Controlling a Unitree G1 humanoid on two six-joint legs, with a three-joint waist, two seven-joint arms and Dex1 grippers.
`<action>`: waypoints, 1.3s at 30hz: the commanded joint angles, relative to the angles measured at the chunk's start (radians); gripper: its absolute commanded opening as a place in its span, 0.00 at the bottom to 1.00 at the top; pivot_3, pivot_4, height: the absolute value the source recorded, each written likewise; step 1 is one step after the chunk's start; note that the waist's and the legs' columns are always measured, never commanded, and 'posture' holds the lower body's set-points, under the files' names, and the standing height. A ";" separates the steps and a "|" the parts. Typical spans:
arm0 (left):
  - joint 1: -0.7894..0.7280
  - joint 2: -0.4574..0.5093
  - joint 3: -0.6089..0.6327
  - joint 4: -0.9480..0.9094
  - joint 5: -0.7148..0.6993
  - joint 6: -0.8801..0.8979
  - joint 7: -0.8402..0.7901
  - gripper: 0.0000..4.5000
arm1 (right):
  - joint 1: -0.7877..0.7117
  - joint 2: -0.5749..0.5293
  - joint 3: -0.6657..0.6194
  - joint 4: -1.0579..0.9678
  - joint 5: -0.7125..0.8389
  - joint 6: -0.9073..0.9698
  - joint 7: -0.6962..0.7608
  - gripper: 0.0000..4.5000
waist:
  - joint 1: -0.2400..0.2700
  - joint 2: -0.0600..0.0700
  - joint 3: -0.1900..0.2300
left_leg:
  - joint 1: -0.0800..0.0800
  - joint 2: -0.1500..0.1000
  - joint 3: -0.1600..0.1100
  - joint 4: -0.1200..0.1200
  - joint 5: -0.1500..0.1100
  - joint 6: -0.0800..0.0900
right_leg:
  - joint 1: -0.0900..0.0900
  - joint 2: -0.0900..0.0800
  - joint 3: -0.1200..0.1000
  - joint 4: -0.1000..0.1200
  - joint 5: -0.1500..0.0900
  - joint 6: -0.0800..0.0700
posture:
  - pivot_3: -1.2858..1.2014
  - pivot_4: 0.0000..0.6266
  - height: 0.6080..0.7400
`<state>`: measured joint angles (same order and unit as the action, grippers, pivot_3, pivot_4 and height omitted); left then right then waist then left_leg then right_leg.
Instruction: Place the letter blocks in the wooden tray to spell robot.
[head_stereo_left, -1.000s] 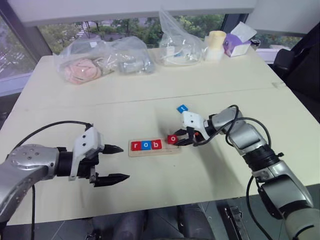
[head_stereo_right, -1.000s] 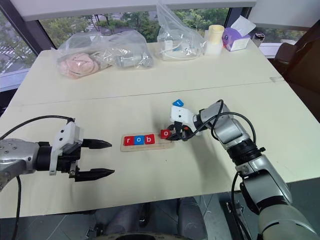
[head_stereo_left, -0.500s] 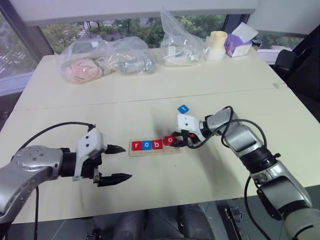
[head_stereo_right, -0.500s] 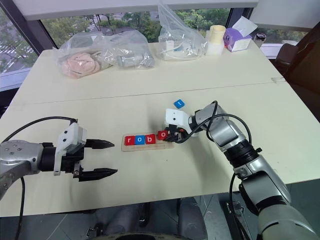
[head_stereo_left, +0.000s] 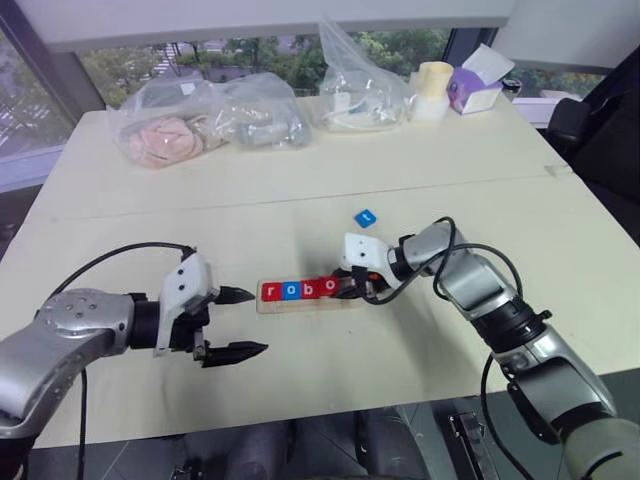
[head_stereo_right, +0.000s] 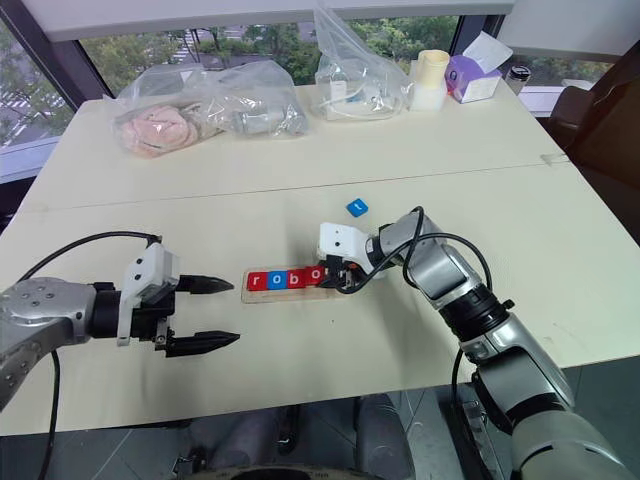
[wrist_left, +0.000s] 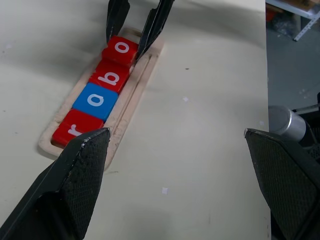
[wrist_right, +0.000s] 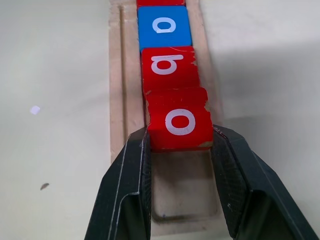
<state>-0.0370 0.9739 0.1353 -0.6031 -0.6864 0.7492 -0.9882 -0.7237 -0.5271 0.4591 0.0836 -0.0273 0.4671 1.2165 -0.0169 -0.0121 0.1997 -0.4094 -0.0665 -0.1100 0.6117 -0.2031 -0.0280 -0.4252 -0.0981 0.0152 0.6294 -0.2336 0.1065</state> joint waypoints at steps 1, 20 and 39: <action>-0.013 -0.009 -0.005 0.000 0.013 -0.027 0.006 1.00 | 0.001 0.010 0.002 -0.040 0.006 0.006 -0.004 0.25 | 0.000 0.000 0.000 | 0.000 0.000 0.000 0.000 0.000 0.000 | 0.000 0.000 0.000 0.000 0.000 0.000 | 0.52 0.24 1.00; -0.029 -0.030 -0.015 0.041 0.063 -0.064 0.018 1.00 | -0.087 0.070 -0.136 0.018 0.076 0.106 -0.112 0.99 | 0.000 0.000 0.000 | 0.000 0.000 0.000 0.000 0.000 0.000 | 0.000 0.000 0.000 0.000 0.000 0.000 | 0.52 0.24 1.00; -0.207 -0.191 0.072 0.105 -0.021 -0.020 0.205 1.00 | -0.078 0.230 -0.415 0.376 0.065 0.017 -0.693 0.99 | -0.014 -0.001 -0.001 | 0.001 -0.003 0.002 0.000 0.001 0.000 | 0.000 0.001 0.001 0.001 0.003 0.003 | 0.52 0.24 1.00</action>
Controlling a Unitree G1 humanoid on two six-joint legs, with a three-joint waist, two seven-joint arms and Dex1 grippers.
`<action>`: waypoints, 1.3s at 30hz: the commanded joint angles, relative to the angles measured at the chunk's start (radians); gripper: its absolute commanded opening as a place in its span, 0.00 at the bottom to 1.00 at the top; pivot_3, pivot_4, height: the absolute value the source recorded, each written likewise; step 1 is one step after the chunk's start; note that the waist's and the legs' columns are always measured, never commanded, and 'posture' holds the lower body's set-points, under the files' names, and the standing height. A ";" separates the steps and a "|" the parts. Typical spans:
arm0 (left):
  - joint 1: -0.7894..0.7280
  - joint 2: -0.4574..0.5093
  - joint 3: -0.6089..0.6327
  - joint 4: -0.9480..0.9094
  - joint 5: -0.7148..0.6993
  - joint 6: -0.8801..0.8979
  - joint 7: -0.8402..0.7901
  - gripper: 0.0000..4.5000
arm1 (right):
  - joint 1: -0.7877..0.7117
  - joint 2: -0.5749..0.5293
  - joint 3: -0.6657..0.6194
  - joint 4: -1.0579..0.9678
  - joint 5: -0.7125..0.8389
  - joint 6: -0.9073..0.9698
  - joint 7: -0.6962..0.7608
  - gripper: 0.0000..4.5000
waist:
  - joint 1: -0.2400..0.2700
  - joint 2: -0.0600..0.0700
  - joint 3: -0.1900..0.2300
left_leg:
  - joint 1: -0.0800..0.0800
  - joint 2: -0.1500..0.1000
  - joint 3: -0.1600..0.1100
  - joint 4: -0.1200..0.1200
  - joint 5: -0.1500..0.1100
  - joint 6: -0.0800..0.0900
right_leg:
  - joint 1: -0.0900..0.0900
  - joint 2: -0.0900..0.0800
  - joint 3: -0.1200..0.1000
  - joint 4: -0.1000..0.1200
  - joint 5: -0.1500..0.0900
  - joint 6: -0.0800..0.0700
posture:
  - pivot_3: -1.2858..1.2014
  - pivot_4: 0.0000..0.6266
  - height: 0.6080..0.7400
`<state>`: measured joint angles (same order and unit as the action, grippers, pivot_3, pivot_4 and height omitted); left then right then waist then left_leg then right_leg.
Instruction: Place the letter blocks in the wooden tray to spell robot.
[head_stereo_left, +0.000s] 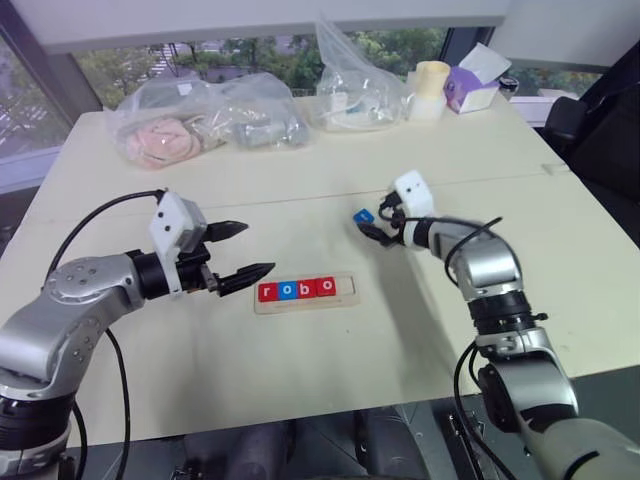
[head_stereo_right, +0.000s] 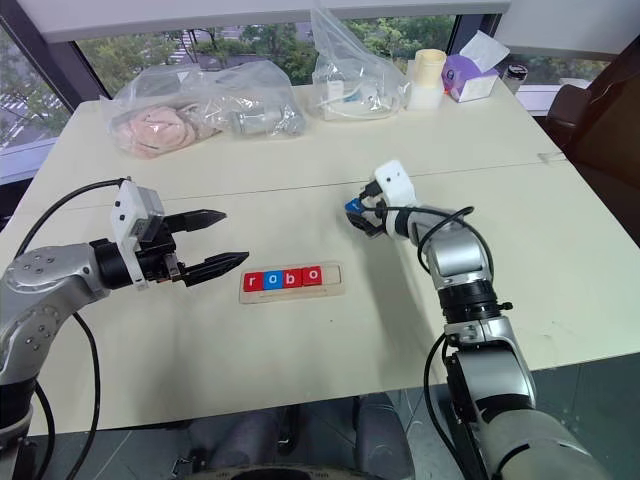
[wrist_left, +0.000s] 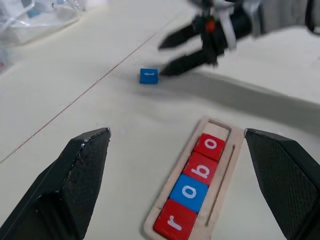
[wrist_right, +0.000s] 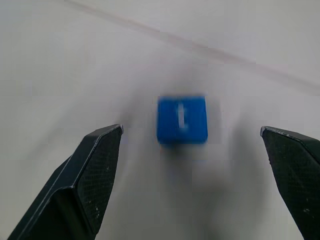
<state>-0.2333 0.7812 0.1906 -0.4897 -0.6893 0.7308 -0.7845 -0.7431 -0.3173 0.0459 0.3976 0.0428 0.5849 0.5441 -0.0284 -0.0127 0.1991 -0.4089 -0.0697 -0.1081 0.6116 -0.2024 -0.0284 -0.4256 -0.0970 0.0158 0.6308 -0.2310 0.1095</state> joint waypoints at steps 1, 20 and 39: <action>-0.013 0.002 0.016 -0.005 -0.015 -0.002 0.002 1.00 | -0.066 0.024 0.000 0.087 -0.007 -0.120 -0.023 0.99 | -0.005 0.000 0.000 | 0.000 0.000 0.000 0.000 0.000 0.000 | 0.000 0.000 0.000 0.000 0.000 0.000 | 0.52 0.24 1.00; 0.040 0.049 -0.061 -0.057 0.043 -0.055 -0.063 1.00 | -0.041 0.049 -0.106 0.018 -0.005 -0.178 -0.256 0.27 | -0.010 0.000 0.000 | 0.000 0.000 -0.002 0.000 0.001 -0.002 | 0.001 0.000 0.000 0.000 0.001 0.000 | 0.52 0.24 1.00; -0.128 -0.046 -0.280 0.047 0.105 -0.118 -0.181 1.00 | 0.463 0.305 -0.177 -0.987 0.090 0.691 -0.529 0.27 | 0.012 0.001 0.000 | 0.000 0.006 -0.002 0.000 0.001 -0.002 | 0.000 0.002 0.000 -0.001 0.000 -0.005 | 0.52 0.24 1.00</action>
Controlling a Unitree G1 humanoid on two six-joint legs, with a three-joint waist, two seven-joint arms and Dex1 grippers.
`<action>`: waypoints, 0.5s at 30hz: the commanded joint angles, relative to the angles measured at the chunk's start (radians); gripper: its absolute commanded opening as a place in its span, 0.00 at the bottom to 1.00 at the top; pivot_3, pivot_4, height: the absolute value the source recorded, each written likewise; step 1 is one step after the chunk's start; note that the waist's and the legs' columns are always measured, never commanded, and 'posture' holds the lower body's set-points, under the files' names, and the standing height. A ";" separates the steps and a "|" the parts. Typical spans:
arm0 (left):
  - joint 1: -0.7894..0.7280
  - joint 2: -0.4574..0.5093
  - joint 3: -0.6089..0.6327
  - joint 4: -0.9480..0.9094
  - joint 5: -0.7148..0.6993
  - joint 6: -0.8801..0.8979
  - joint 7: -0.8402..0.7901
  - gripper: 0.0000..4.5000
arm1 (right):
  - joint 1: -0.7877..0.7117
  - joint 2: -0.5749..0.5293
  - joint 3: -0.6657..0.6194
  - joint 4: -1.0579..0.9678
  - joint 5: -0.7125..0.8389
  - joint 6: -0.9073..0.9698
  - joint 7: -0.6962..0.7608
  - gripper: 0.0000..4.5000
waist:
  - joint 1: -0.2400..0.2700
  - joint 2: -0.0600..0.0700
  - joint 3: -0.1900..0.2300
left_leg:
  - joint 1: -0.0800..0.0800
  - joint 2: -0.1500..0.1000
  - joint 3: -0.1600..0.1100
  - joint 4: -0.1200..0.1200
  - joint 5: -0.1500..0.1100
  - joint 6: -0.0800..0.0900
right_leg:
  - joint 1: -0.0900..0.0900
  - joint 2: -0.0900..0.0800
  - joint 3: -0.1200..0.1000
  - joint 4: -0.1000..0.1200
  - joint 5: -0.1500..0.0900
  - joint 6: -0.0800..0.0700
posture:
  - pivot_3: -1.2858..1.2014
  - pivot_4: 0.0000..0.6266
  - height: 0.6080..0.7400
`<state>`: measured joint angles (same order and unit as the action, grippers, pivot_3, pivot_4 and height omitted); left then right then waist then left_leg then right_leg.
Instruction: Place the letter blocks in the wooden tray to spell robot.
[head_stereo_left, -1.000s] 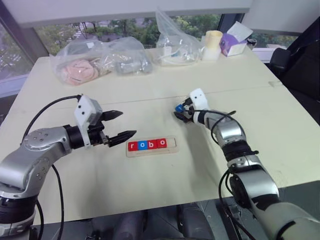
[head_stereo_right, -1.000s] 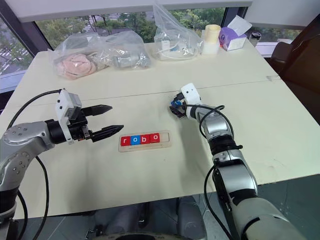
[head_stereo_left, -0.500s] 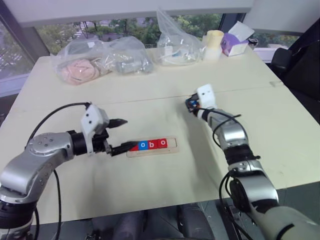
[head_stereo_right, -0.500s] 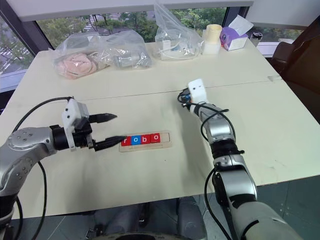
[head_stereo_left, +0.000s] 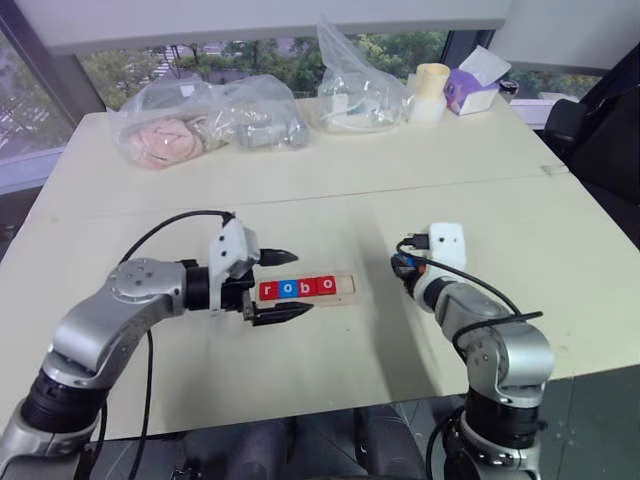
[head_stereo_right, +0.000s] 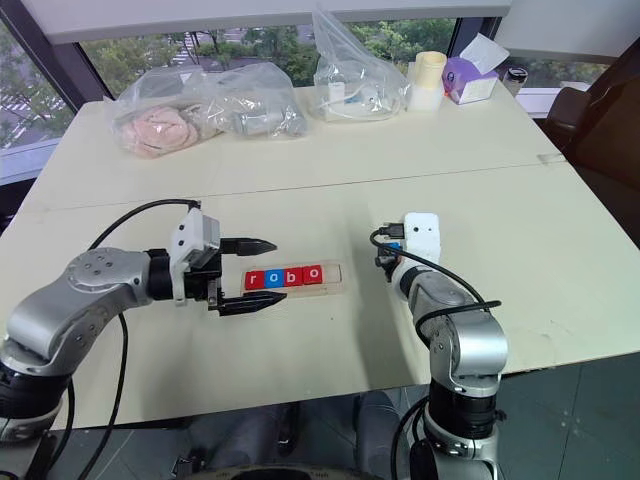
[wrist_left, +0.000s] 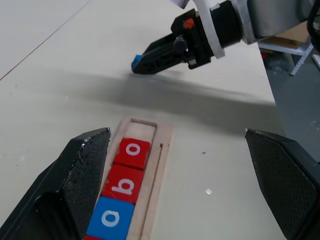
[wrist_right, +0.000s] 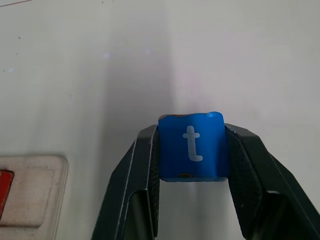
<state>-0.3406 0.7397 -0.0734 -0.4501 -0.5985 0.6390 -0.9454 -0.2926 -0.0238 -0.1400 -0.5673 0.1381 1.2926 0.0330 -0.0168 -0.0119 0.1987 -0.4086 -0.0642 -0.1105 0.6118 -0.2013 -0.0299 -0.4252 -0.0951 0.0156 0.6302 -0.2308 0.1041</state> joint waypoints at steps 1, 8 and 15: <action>-0.025 -0.007 -0.019 0.015 0.019 -0.029 -0.024 1.00 | 0.023 0.016 0.012 -0.016 -0.004 -0.022 -0.019 0.38 | 0.000 0.000 0.000 | 0.000 0.000 0.000 -0.001 0.000 0.000 | 0.000 0.000 0.000 0.000 0.000 0.000 | 0.52 0.24 1.00; -0.022 0.004 -0.013 0.041 0.037 -0.043 -0.048 1.00 | 0.009 -0.086 0.059 -0.037 0.001 -0.173 0.060 0.99 | 0.001 0.000 0.000 | 0.000 0.001 0.000 0.000 0.000 0.000 | 0.000 0.000 0.000 -0.001 0.000 0.000 | 0.52 0.24 1.00; 0.059 0.044 0.008 0.002 0.037 -0.043 -0.064 1.00 | -0.053 -0.463 -0.018 0.152 0.142 -0.636 0.561 0.99 | -0.002 -0.001 0.000 | 0.000 0.001 0.002 -0.001 0.000 0.001 | 0.001 0.001 -0.001 -0.003 -0.002 0.004 | 0.52 0.24 1.00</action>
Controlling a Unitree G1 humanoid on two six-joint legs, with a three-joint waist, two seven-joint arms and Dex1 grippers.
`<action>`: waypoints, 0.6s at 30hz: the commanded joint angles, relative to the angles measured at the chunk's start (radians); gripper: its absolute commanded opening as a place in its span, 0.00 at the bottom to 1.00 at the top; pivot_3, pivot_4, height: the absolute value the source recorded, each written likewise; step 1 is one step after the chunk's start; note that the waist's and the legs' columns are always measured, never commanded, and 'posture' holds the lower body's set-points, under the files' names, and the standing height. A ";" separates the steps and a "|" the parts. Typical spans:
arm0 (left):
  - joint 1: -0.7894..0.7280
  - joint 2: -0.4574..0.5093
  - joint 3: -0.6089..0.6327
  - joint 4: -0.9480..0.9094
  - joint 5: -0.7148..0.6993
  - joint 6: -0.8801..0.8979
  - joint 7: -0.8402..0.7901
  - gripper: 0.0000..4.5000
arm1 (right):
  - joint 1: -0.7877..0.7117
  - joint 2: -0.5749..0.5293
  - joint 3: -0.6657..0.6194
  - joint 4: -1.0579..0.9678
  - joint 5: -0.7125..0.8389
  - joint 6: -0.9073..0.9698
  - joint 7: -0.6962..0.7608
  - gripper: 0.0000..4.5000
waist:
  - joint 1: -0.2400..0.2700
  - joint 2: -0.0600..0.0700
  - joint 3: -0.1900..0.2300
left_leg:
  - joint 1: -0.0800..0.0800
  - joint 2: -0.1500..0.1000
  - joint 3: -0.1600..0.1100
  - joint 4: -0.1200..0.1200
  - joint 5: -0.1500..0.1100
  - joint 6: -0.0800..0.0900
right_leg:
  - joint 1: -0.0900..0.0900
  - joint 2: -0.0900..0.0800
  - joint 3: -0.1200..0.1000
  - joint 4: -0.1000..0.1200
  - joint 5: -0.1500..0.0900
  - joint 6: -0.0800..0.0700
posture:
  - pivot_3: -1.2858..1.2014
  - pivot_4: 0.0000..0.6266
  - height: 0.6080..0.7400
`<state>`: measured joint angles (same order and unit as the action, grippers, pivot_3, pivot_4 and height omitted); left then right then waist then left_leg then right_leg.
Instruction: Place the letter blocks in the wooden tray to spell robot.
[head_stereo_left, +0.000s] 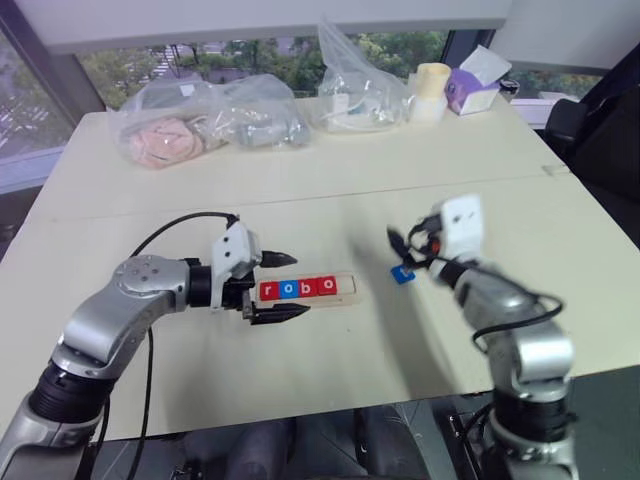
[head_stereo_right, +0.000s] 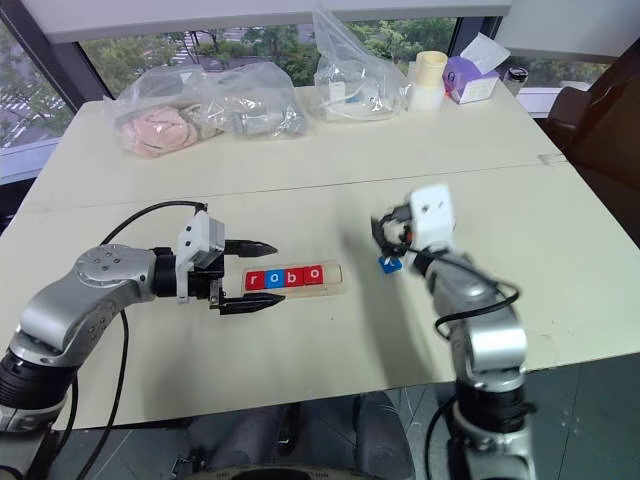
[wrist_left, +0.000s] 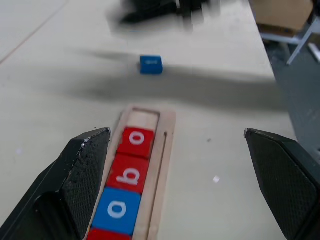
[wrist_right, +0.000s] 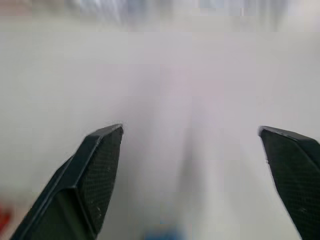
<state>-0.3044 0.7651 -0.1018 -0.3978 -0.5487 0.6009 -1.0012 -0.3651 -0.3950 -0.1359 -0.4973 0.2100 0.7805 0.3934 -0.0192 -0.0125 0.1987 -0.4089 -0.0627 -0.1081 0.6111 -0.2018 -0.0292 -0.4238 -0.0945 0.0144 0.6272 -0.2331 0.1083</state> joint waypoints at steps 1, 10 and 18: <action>0.034 0.025 0.046 -0.063 -0.026 0.004 -0.010 1.00 | 0.028 -0.147 -0.015 0.131 0.069 -0.195 0.274 0.99 | 0.003 0.000 0.000 | 0.000 0.000 0.001 0.000 0.000 0.001 | 0.000 0.000 0.000 0.000 0.001 -0.002 | 0.52 0.24 1.00; 0.152 0.138 0.173 -0.182 -0.101 0.069 -0.013 1.00 | -0.120 -0.441 0.226 0.842 -0.053 -0.855 0.939 0.99 | -0.014 -0.001 0.001 | 0.001 0.003 0.006 0.002 -0.001 0.002 | 0.003 0.001 0.000 -0.002 0.001 -0.002 | 0.52 0.24 1.00; 0.259 0.152 0.254 -0.269 -0.134 0.115 0.049 1.00 | -0.335 -0.352 0.326 1.216 -0.154 -1.113 1.039 0.99 | -0.022 -0.001 0.001 | 0.001 0.004 0.005 0.002 -0.001 0.001 | 0.002 0.003 0.000 -0.001 0.003 -0.006 | 0.52 0.24 1.00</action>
<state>-0.0491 0.9069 0.1215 -0.6302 -0.6648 0.7141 -0.9629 -0.6740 -0.7502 0.1903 0.6848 0.0688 -0.2943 1.4206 -0.0416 -0.0134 0.2001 -0.4076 -0.0585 -0.1027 0.6129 -0.2027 -0.0279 -0.4219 -0.0918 0.0151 0.6262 -0.2295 0.1025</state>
